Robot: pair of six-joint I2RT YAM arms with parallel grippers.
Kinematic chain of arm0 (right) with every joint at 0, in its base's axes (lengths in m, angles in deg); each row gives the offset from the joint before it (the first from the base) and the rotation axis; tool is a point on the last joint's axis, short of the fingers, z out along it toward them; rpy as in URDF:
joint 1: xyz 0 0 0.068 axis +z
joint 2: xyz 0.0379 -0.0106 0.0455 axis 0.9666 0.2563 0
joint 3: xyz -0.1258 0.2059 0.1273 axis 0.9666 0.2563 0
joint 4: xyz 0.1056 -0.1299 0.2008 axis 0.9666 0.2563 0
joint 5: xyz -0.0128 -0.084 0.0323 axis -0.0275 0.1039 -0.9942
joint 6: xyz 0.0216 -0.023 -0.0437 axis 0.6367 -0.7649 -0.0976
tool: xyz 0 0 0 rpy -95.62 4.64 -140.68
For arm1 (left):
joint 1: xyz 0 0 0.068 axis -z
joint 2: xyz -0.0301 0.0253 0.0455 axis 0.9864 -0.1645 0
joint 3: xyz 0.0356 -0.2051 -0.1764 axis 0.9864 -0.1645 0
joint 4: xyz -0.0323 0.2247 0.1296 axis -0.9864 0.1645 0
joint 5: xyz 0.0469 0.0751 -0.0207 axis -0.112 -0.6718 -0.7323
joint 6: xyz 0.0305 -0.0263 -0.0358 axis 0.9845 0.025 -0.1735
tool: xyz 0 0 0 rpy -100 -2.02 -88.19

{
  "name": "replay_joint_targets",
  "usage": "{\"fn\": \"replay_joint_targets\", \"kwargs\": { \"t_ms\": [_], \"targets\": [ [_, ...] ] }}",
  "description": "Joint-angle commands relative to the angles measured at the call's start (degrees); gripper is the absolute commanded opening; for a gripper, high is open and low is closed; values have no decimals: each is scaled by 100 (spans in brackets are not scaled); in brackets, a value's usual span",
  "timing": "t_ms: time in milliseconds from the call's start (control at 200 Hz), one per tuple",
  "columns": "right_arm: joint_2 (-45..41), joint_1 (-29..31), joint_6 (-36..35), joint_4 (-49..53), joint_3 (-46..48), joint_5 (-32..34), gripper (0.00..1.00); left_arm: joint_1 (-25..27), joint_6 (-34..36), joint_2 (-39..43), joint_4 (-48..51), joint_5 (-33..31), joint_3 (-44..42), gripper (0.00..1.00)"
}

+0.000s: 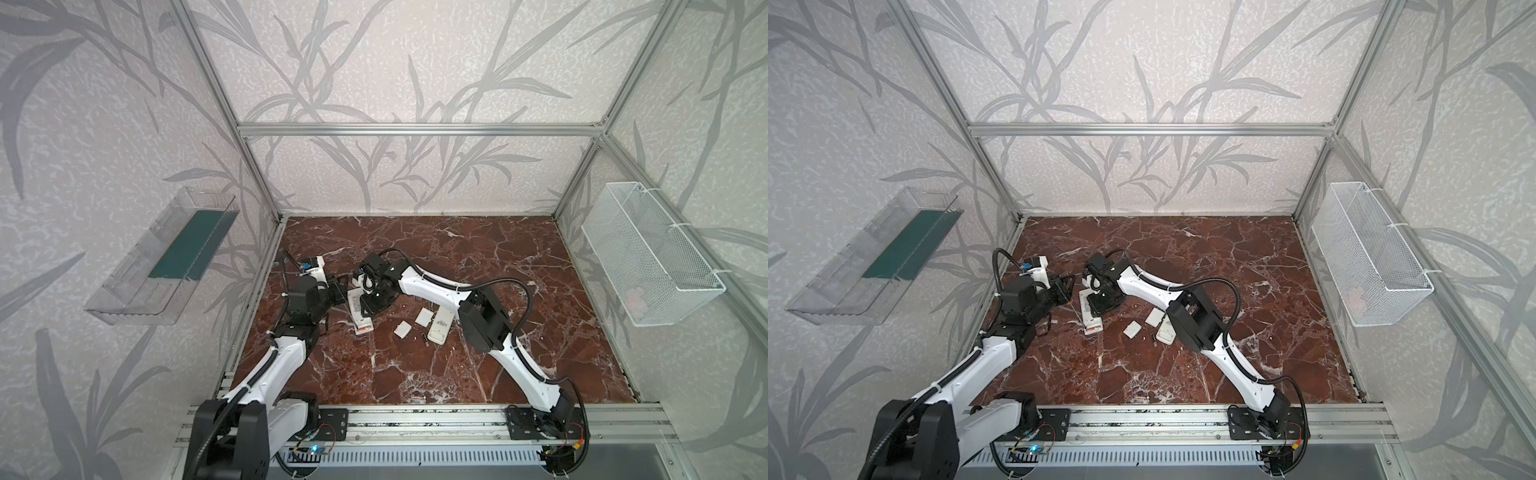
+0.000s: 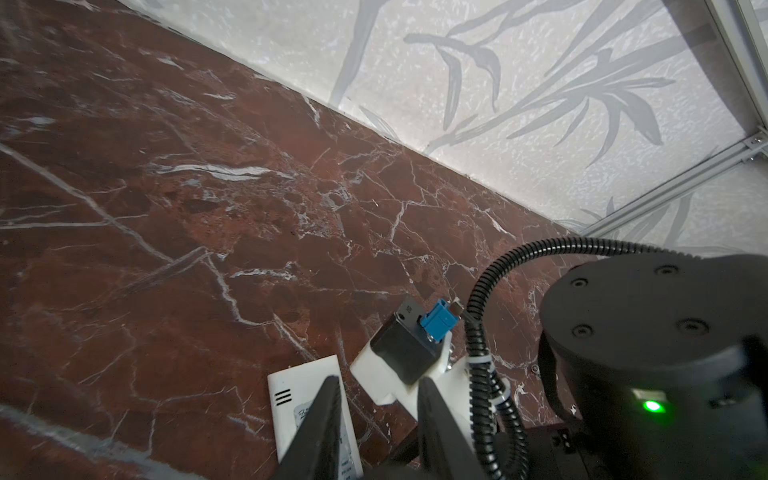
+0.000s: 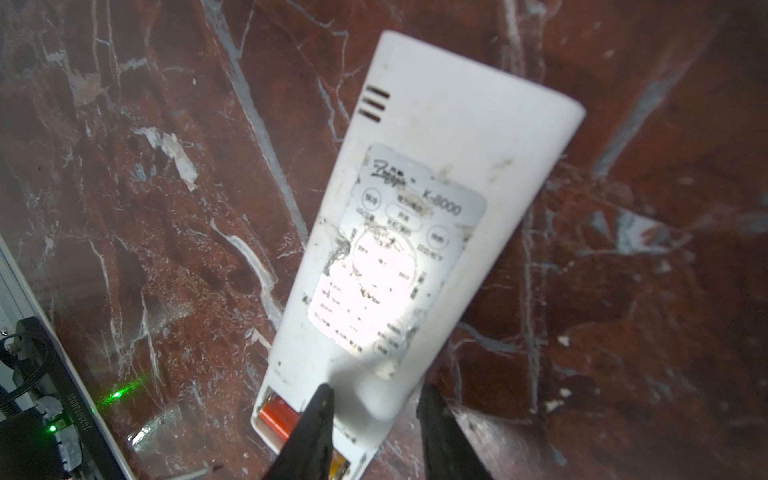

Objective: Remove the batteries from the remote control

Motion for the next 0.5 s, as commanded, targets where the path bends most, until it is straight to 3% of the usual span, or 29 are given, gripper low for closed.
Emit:
{"fn": "replay_joint_targets", "kwargs": {
  "t_ms": [0, 245, 495],
  "targets": [
    [373, -23, -138, 588, -67, 46, 35, -64, 429, -316, -1092, 697, 14, 0],
    [428, -22, -103, 526, -49, -12, 35, -83, 587, -958, -1498, 843, 82, 0],
    [489, -21, -147, 532, -41, -21, 35, -83, 701, -894, -1133, 618, -138, 0]
  ]
}}
